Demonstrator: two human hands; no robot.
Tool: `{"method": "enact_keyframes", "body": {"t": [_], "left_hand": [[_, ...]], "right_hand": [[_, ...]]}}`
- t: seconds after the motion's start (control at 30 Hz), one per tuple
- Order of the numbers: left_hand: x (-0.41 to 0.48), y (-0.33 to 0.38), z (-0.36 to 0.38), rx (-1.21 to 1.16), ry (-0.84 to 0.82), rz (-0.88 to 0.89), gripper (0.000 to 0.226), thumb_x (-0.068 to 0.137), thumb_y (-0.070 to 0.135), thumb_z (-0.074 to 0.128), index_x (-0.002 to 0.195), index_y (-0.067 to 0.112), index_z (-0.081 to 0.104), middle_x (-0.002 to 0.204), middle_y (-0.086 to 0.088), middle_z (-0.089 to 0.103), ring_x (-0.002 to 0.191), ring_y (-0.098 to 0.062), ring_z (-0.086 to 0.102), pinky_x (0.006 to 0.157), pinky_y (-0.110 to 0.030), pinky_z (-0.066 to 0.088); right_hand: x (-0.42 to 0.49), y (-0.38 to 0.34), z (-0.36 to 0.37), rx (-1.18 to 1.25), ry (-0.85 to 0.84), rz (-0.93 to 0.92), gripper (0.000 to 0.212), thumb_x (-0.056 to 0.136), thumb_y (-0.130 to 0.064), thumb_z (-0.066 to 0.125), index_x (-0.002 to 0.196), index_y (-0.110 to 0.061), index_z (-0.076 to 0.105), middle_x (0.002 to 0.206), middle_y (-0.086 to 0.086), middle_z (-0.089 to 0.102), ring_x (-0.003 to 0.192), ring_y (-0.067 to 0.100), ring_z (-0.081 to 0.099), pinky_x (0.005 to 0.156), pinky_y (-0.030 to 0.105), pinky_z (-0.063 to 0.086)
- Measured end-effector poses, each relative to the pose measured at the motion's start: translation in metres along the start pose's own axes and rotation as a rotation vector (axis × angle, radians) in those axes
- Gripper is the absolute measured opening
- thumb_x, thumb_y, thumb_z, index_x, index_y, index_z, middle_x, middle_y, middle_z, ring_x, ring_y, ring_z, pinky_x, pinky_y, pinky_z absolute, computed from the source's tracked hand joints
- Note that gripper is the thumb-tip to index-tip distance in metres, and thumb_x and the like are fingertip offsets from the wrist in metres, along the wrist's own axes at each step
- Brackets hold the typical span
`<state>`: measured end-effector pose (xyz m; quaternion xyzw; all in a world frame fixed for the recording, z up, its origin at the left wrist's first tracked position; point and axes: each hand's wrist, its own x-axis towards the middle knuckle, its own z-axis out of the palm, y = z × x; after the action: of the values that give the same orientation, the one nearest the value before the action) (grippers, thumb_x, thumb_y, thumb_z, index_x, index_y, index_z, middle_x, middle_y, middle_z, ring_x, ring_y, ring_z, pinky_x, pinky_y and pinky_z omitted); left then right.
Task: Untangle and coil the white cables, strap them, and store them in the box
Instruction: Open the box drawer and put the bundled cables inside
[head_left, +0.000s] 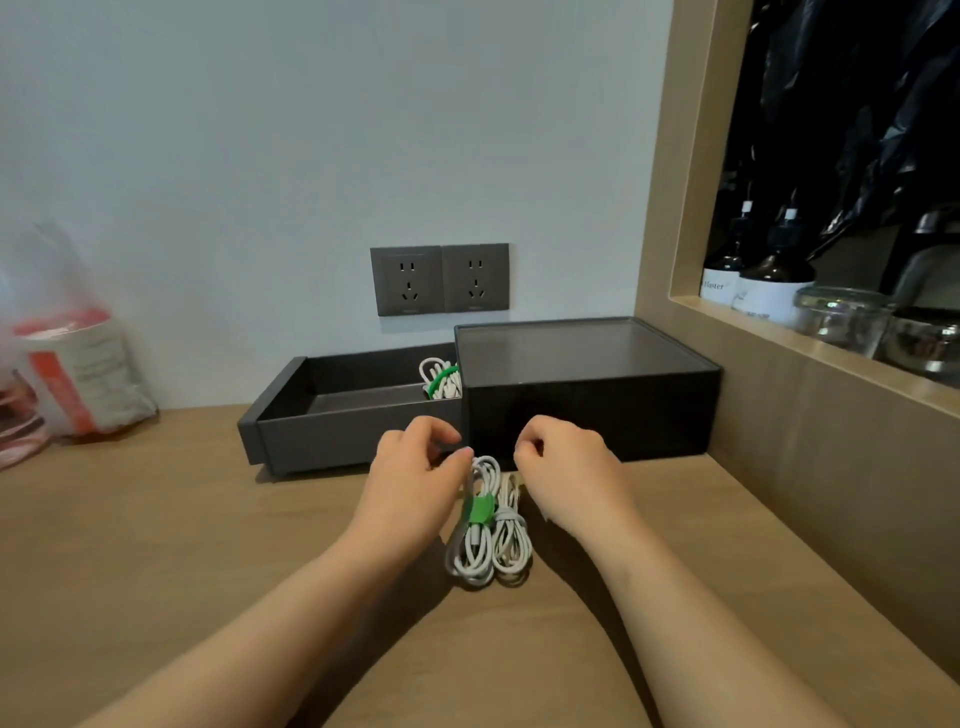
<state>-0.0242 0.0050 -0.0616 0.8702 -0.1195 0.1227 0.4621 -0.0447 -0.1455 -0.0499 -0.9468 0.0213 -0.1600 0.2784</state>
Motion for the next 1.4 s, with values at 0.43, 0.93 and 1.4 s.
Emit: {"method": "enact_keyframes", "body": {"t": [0.43,0.93,1.4], "left_hand": [[-0.017,0.0,-0.005,-0.008,-0.197,-0.14,0.008,0.091,0.03,0.059,0.097,0.026,0.056,0.087,0.005,0.067,0.075,-0.005,0.066,0.061,-0.016,0.053],[0.045,0.018,-0.07,-0.265,0.229,-0.19,0.012,0.092,0.024,0.058,0.099,0.016,0.053,0.097,-0.005,0.062,0.085,-0.018,0.064,0.065,-0.034,0.058],[0.143,-0.015,-0.032,0.44,-0.185,-0.341,0.024,0.092,0.014,0.055,0.111,0.002,0.062,0.106,-0.016,0.063,0.09,-0.024,0.059,0.076,-0.033,0.049]], "right_hand": [[-0.007,0.0,0.004,0.294,-0.287,0.133,0.028,0.085,-0.028,0.058,0.112,-0.025,0.052,0.09,-0.006,0.059,0.082,0.008,0.06,0.072,0.026,0.052],[-0.004,-0.013,0.026,0.265,-0.192,0.043,0.027,0.085,-0.026,0.062,0.109,-0.029,0.05,0.077,-0.007,0.061,0.072,0.009,0.062,0.072,0.031,0.056],[0.009,-0.011,0.037,0.295,-0.152,0.049,0.012,0.082,-0.033,0.064,0.091,-0.033,0.055,0.071,-0.007,0.061,0.074,0.012,0.062,0.073,0.041,0.056]]}}
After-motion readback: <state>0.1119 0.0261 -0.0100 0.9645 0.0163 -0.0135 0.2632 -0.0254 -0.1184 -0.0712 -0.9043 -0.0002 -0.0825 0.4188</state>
